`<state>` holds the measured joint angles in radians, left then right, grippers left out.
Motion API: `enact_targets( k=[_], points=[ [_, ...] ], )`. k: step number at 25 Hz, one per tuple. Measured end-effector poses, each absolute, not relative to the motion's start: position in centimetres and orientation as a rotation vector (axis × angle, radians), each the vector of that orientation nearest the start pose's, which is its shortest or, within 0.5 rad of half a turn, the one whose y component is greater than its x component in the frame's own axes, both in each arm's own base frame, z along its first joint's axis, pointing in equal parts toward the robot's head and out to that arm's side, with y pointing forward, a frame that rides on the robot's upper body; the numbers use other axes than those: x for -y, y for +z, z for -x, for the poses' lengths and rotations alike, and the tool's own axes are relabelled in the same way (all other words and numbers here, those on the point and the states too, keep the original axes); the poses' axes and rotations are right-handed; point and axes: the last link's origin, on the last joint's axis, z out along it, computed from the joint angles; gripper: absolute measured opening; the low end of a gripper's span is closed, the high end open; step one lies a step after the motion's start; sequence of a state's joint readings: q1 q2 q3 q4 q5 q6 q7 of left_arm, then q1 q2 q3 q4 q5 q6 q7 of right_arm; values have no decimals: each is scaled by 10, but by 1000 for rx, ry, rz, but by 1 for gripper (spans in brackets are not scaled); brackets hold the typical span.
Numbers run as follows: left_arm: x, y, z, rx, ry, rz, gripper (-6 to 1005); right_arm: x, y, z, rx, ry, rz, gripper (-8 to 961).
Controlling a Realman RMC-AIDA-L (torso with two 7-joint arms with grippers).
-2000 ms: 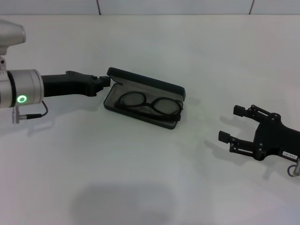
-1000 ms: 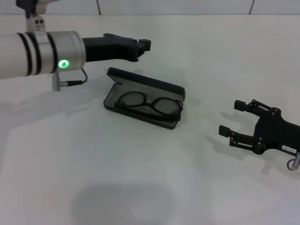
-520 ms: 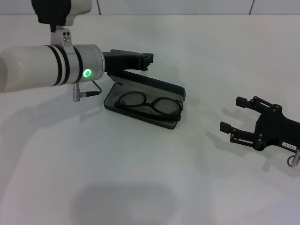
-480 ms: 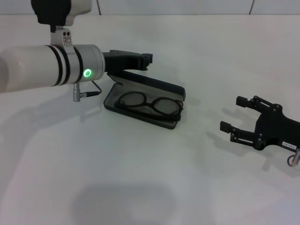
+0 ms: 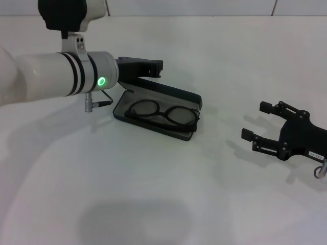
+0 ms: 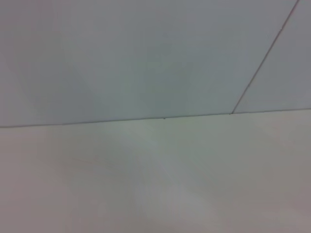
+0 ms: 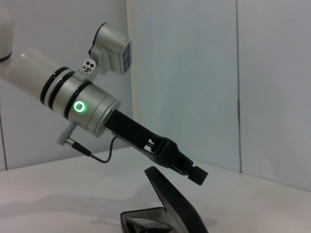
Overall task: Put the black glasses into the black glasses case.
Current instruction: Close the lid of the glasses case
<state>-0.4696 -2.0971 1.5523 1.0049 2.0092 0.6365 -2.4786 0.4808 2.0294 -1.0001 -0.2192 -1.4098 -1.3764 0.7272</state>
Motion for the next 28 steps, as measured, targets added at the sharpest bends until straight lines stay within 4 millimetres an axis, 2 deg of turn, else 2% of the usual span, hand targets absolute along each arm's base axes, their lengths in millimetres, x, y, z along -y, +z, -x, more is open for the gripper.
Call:
enact_targets(
  k=[28],
  points=[
    [-376,-65,218,1162,-365,2260,31,-303,-44,-291,-342,803,2500,832]
  ],
)
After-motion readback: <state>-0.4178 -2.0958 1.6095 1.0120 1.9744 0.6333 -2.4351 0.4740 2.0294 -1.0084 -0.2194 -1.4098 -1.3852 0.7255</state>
